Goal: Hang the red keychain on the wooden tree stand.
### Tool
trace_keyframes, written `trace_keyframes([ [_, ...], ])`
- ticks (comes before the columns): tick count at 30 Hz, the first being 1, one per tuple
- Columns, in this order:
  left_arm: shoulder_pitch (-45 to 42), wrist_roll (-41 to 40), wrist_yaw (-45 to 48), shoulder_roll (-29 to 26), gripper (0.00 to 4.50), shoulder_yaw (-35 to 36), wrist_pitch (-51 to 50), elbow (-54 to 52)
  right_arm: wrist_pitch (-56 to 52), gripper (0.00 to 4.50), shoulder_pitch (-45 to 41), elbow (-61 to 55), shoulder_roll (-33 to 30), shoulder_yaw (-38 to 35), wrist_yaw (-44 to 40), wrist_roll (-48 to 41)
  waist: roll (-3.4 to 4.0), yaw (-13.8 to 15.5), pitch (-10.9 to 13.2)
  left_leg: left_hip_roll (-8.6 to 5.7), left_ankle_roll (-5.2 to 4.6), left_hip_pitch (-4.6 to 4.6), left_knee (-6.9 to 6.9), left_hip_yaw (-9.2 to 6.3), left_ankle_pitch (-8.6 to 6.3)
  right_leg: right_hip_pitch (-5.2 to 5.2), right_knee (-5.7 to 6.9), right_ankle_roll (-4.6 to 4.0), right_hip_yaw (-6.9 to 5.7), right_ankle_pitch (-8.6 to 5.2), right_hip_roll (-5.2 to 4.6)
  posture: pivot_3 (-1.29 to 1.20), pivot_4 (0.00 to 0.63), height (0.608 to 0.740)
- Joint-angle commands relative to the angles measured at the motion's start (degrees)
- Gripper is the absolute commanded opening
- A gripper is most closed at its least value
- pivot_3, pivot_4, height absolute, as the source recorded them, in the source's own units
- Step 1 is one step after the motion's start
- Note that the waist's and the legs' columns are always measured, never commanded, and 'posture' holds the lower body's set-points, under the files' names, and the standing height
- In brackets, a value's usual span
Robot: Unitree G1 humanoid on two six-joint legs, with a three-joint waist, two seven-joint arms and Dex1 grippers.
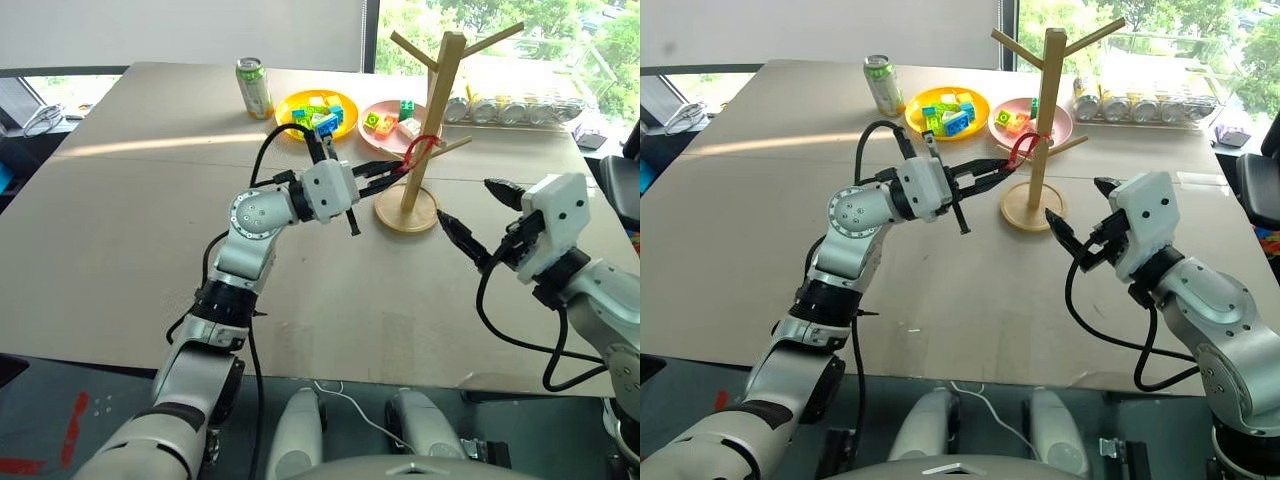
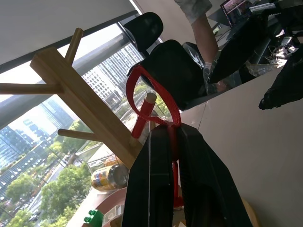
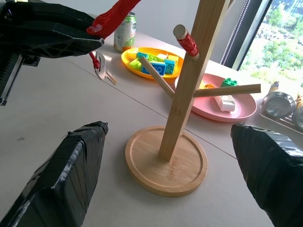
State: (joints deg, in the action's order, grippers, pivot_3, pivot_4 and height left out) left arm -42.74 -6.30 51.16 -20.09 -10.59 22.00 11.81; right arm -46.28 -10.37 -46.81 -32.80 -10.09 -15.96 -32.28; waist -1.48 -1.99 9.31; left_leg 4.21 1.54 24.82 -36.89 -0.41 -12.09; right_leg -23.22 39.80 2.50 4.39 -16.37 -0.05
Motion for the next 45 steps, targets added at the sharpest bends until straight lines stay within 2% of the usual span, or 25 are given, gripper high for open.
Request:
trace_keyframes([
  [1, -3.3, 1.2, -0.1, 1.6, 0.06, -0.7, 5.1, 3.1, -0.4, 4.5, 0.2, -3.4, 0.1, -2.6, 1.3, -0.9, 0.0, 0.1, 0.0, 0.0, 0.0, 0.0, 0.0, 0.0, 0.0, 0.0, 0.0, 0.0, 0.0, 0.0, 0.0, 0.0, 0.15, 0.74],
  [18, -9.9, 8.1, -3.2, 4.6, 0.06, -2.1, 10.8, 15.3, -2.8, 4.5, 0.3, -5.8, 0.5, -3.6, 4.8, -3.0, 0.0, 0.0, 0.0, -0.01, 0.0, 0.01, 0.0, -0.01, 0.0, 0.01, -0.01, 0.01, -0.01, 0.0, 0.0, 0.0, 0.15, 0.74],
  [33, -12.2, 14.0, -7.5, 4.2, 0.06, -3.5, 10.4, 20.0, -3.0, 4.5, -0.8, -5.5, 1.1, -2.5, 5.9, -3.3, 0.0, 0.0, 0.0, -0.01, 0.0, 0.01, 0.0, -0.01, 0.0, 0.01, -0.01, 0.01, -0.01, 0.0, 0.0, 0.0, 0.15, 0.74],
  [45, -13.1, 13.9, -8.5, 4.9, 0.06, -3.5, 10.0, 20.4, -3.0, 4.5, -1.0, -5.5, 1.7, -1.9, 6.2, -3.1, 0.0, 0.0, 0.0, -0.01, 0.0, 0.01, 0.01, -0.01, 0.0, 0.01, -0.01, 0.01, -0.01, -0.01, 0.0, 0.0, 0.15, 0.74],
])
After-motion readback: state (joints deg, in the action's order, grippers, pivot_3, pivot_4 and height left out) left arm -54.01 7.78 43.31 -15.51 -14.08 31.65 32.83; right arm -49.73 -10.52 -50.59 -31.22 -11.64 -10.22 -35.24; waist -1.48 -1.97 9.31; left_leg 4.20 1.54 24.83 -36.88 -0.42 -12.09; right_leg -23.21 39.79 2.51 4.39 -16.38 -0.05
